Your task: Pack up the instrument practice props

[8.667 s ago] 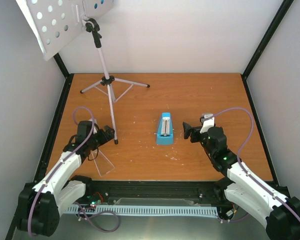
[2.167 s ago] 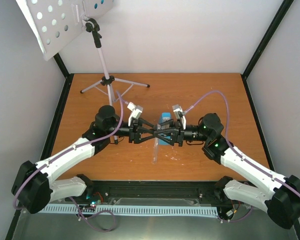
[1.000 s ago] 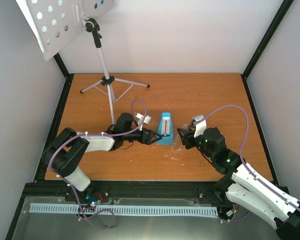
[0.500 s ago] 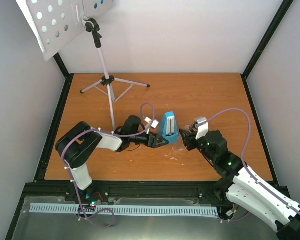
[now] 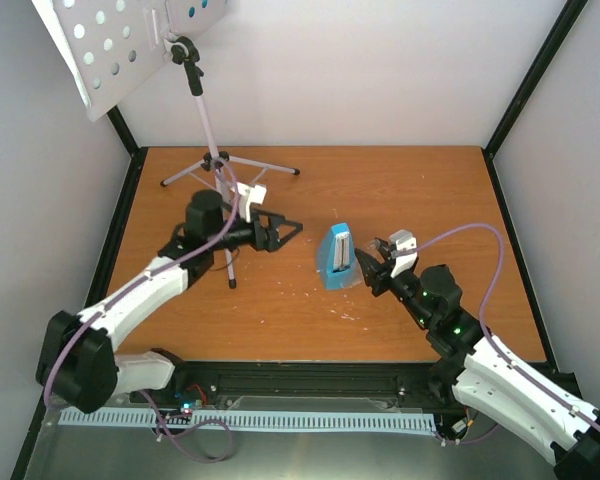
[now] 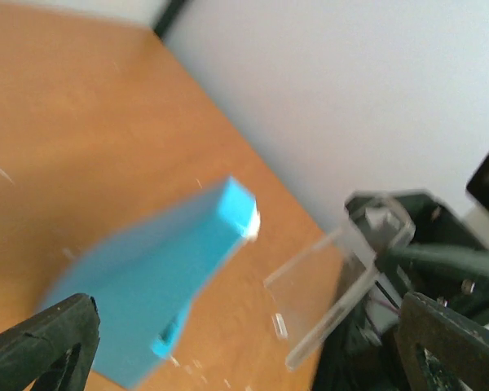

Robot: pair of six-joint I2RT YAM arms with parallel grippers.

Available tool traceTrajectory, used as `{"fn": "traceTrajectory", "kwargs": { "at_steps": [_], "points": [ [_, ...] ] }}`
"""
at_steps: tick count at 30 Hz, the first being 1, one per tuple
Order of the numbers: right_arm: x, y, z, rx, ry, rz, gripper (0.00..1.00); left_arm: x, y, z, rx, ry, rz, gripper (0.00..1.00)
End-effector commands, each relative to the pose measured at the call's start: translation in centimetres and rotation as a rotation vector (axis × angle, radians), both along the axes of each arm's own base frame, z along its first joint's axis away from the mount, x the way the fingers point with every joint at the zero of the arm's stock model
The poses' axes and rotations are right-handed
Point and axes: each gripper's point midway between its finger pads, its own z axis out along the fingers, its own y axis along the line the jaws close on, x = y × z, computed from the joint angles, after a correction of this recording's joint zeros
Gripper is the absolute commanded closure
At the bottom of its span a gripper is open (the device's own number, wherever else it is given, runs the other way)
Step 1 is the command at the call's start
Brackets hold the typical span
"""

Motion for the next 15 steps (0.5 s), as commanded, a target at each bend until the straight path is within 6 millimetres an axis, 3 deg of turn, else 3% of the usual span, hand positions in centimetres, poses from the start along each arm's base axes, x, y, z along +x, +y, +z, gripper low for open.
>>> {"fn": "traceTrajectory", "kwargs": {
  "at_steps": [1, 4, 8, 15],
  "points": [
    [0.5, 1.3, 2.3, 0.005, -0.15, 0.029, 0.52, 0.5, 3.0, 1.9, 0.173, 0.001, 0.035, 0.01],
    [1.1, 1.8, 1.4, -0.049, -0.194, 0.016, 0.5, 1.1, 5.8, 3.0, 0.213, 0.021, 0.08, 0.01],
    [1.8, 1.7, 0.7, -0.069, -0.221, -0.027, 0.5, 3.7, 10.4, 4.0, 0.252, -0.09, 0.264, 0.01],
    [1.9, 2.5, -0.8, -0.083, -0.234, -0.049, 0.5, 7.0, 15.2, 2.5, 0.402, -0.246, 0.557, 0.01]
  ]
}}
